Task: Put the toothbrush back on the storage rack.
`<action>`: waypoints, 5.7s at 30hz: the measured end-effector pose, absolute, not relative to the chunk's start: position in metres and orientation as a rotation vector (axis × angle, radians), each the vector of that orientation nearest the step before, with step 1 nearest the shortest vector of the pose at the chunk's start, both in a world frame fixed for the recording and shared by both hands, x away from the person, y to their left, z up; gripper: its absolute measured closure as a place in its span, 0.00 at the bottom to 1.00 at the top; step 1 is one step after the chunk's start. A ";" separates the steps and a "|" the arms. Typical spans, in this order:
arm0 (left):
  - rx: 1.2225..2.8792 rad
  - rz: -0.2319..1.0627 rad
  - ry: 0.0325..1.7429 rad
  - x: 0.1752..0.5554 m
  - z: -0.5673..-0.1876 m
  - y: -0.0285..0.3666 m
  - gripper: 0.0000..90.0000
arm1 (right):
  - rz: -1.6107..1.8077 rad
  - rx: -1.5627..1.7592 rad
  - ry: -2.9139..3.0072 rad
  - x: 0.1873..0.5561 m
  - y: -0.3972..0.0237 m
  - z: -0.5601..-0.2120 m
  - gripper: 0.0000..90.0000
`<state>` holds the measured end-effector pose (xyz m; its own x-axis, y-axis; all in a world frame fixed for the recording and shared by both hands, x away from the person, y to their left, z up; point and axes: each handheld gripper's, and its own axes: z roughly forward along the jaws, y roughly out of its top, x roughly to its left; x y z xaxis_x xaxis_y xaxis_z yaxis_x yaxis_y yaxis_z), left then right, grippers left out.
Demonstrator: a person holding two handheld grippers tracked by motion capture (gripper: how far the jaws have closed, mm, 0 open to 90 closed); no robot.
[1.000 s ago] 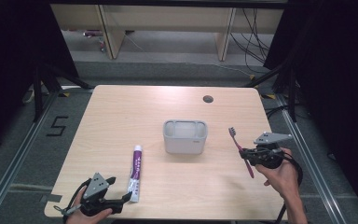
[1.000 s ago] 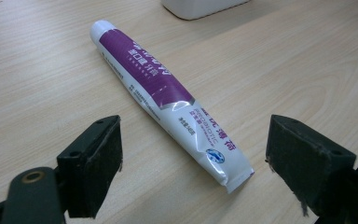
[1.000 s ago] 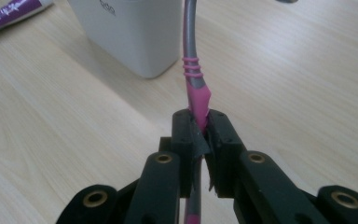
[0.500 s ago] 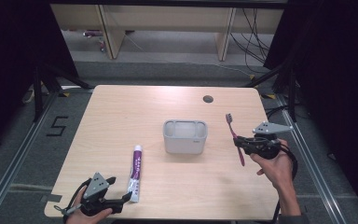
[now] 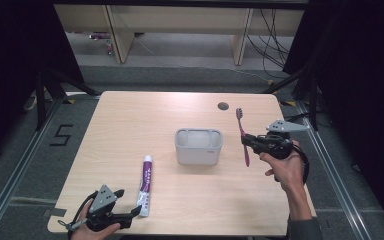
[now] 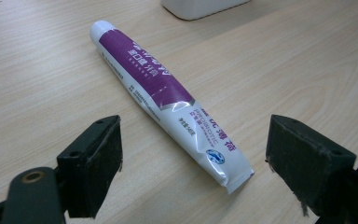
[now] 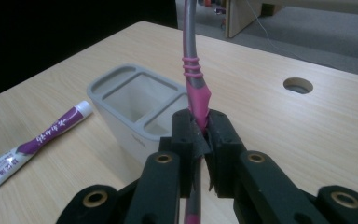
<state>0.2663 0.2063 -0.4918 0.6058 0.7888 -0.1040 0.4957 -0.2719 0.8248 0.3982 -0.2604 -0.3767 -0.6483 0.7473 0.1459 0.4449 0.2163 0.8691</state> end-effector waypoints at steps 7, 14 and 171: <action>1.936 0.413 1.021 0.266 -0.492 0.206 0.20 | 1.440 1.105 2.172 0.407 -0.252 -0.373 0.92; 1.936 0.412 1.021 0.266 -0.492 0.206 0.20 | 1.509 1.080 2.113 0.417 -0.240 -0.365 0.92; 1.944 0.412 1.011 0.266 -0.491 0.206 0.20 | 1.321 1.247 2.233 0.353 -0.272 -0.462 0.37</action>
<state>0.2664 0.2060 -0.4913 0.6133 0.7836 -0.0992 0.4918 -0.2805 0.8243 0.3532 -0.2719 -0.4617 -0.5969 0.7798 0.1889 0.5409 0.2172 0.8126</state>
